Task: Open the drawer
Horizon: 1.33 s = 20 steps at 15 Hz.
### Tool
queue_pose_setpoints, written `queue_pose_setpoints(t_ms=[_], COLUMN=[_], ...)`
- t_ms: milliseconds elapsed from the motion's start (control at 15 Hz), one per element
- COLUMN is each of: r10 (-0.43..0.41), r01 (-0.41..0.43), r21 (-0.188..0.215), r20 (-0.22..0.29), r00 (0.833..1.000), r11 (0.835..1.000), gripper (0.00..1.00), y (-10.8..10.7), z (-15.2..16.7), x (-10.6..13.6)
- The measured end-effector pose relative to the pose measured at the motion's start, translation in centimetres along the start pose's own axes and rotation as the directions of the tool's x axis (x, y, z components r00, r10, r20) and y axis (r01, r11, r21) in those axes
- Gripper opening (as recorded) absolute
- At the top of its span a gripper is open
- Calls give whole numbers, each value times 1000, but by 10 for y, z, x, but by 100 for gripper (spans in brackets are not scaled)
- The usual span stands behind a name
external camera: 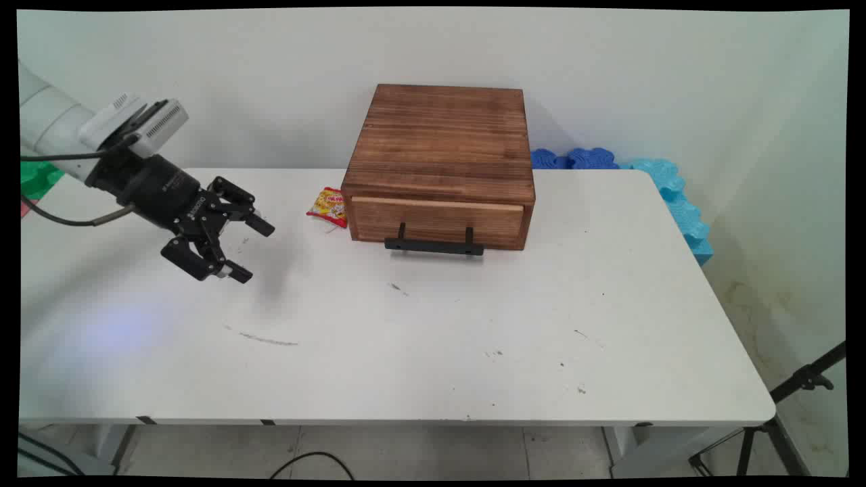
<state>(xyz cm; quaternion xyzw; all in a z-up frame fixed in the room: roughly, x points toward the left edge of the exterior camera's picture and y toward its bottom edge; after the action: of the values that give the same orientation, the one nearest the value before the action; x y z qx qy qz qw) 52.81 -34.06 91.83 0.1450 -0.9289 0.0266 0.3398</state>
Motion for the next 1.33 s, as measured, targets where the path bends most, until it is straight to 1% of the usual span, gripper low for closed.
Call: queue_pose_setpoints(t_ms=[200, 467, 733, 1067, 1333], r10=[-9, -16, -7, 22, 37], r01=[8, 16, 4, -29, -51], r21=[11, 34, 66, 113, 151], r20=[4, 13, 32, 62, 94], r00=[1000, 1000, 999, 998, 995], r11=[1000, 999, 998, 993, 987], gripper=[100, 100, 100, 100, 100], y=[-3, -9, -18, -30, -41], z=[2, 10, 29, 73, 116], x=[8, 31, 64, 110, 138])
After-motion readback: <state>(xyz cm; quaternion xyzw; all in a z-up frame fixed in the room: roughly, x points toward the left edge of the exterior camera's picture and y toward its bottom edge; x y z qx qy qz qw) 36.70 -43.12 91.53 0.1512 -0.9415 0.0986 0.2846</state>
